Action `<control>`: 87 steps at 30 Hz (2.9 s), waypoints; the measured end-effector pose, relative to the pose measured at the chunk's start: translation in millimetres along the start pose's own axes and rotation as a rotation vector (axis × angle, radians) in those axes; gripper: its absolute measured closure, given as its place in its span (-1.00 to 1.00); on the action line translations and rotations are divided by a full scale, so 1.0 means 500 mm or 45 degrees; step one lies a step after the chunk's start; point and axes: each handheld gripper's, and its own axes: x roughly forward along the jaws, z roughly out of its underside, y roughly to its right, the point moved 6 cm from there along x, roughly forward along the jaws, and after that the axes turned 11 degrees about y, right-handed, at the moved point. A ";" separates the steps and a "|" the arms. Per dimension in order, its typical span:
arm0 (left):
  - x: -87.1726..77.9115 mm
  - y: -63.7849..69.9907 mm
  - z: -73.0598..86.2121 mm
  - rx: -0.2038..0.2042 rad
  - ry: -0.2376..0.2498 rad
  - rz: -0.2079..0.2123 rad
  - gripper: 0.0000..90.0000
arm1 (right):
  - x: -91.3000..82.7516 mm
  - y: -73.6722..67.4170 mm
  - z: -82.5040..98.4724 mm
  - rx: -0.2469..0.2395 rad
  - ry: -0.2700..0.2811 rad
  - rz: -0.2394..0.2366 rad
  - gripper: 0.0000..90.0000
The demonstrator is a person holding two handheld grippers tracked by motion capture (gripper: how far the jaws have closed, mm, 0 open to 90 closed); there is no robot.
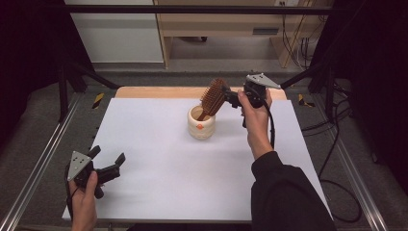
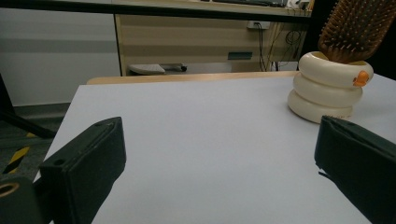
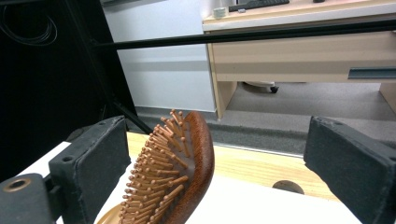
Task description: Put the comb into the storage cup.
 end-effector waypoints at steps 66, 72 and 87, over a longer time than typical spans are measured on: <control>-0.017 -0.002 -0.015 -0.022 0.059 0.058 -0.97 | -0.207 0.092 -0.066 -0.101 0.254 -0.054 -0.93; -0.019 0.001 -0.013 -0.030 0.054 0.080 -0.97 | -0.224 0.100 -0.060 -0.106 0.248 -0.061 -0.93; -0.023 -0.003 -0.015 0.006 0.071 0.072 -0.97 | -0.264 0.117 -0.038 -0.109 0.221 -0.056 -0.93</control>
